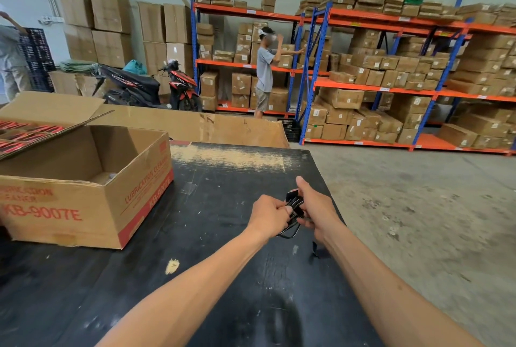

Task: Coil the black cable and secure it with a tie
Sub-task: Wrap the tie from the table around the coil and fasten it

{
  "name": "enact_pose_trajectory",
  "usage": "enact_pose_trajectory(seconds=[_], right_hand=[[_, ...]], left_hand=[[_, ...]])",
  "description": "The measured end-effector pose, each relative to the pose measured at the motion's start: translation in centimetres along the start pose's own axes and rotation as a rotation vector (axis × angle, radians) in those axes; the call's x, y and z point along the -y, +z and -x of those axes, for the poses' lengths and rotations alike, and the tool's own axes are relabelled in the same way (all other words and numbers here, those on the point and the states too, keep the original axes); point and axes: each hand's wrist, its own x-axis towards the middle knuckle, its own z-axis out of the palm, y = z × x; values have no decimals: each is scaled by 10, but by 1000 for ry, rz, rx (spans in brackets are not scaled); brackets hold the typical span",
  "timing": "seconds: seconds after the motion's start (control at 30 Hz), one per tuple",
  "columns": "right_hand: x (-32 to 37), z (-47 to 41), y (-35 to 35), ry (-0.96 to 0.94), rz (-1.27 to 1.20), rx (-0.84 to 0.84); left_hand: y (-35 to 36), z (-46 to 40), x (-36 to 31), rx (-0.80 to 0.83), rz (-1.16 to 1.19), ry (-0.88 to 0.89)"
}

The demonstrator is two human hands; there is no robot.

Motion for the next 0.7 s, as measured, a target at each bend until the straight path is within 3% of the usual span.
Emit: enact_pose_trajectory(seconds=[0.37, 0.7], right_hand=[[-2, -16, -26, 15, -63, 358], [3, -16, -23, 37, -42, 259]], left_hand=[[-15, 1, -1, 21, -45, 3], [-27, 7, 1, 92, -89, 62]])
